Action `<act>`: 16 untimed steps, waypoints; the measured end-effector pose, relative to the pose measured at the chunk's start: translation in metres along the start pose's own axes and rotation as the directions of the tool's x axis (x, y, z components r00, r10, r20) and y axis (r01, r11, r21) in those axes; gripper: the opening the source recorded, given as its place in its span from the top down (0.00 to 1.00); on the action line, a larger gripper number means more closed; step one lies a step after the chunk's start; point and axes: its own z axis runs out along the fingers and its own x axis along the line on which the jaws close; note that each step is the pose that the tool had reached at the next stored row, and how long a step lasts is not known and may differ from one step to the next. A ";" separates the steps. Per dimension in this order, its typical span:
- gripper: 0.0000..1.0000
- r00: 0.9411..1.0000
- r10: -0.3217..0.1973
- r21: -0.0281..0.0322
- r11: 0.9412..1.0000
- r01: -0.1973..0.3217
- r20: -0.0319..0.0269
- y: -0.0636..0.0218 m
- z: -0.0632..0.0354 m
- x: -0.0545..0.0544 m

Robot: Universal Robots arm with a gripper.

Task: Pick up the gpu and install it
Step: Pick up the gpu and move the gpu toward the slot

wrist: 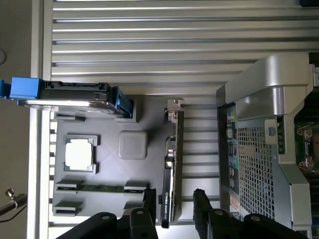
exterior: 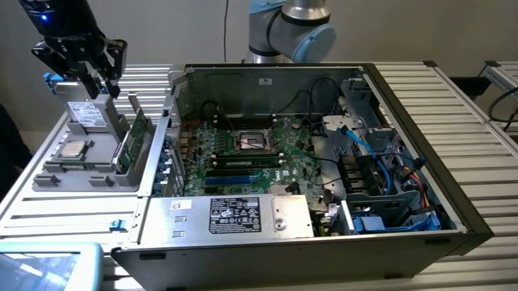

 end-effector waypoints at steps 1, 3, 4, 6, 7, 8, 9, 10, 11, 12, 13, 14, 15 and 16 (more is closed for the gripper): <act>0.56 1.000 0.000 0.000 1.000 0.000 0.000 -0.0001 0.0018 0.000; 0.56 1.000 0.000 0.000 1.000 0.000 0.000 -0.0004 0.0056 0.000; 0.56 1.000 0.000 0.000 1.000 0.000 0.000 -0.0005 0.0073 0.001; 0.56 1.000 0.000 0.000 1.000 0.000 0.000 -0.0010 0.0109 0.003; 0.56 1.000 0.000 0.000 1.000 0.000 0.000 -0.0014 0.0126 0.004; 0.56 1.000 0.000 0.000 1.000 0.000 0.000 -0.0020 0.0143 0.004; 0.56 1.000 0.000 0.000 1.000 0.000 -0.001 -0.0024 0.0155 0.005; 0.56 1.000 0.000 0.000 1.000 0.000 -0.003 -0.0027 0.0169 0.005; 0.56 1.000 0.000 0.000 1.000 0.000 -0.003 -0.0028 0.0187 0.005; 0.56 1.000 0.001 0.000 1.000 -0.001 -0.003 -0.0029 0.0205 0.005; 0.56 1.000 0.001 0.000 1.000 -0.001 -0.003 -0.0030 0.0224 0.005; 0.56 1.000 0.003 0.000 1.000 -0.003 -0.003 -0.0032 0.0242 0.005; 0.56 1.000 0.005 0.000 1.000 -0.005 -0.003 -0.0033 0.0260 0.005; 0.56 1.000 0.009 0.000 1.000 -0.009 -0.003 -0.0034 0.0278 0.005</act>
